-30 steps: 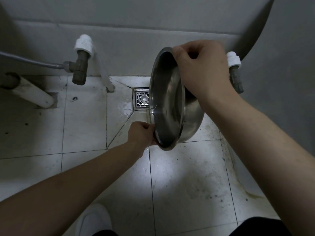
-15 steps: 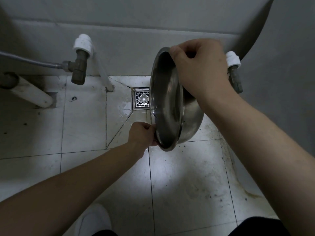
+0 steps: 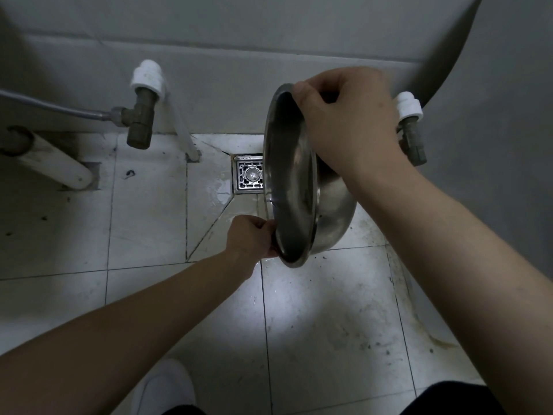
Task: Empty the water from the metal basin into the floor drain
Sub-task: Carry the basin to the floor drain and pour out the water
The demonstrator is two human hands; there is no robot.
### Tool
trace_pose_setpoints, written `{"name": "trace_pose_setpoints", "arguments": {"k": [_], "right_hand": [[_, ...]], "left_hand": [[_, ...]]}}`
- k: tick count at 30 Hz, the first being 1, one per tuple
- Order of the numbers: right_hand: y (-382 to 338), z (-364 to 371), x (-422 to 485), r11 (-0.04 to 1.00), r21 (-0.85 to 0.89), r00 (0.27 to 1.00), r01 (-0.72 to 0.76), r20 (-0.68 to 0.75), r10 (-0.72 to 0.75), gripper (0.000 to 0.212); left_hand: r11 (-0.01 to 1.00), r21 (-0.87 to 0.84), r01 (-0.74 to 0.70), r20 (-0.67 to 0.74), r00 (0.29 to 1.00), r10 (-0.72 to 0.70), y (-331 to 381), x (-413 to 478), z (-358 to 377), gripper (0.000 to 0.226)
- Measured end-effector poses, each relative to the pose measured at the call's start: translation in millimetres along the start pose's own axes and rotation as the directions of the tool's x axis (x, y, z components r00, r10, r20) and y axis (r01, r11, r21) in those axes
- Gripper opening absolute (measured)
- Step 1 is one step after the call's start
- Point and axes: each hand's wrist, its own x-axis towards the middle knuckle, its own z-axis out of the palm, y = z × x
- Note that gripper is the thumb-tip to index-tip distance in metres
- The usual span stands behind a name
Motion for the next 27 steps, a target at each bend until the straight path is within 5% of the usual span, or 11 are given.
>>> {"name": "trace_pose_setpoints", "arguments": {"k": [27], "right_hand": [[-5.1,1.2,-2.5,0.999,-0.041,0.997,0.010,0.076,-0.007,0.032]], "left_hand": [[1.000,-0.012,0.014,0.072,0.997,-0.013,-2.7,-4.7,1.8,0.023]]}}
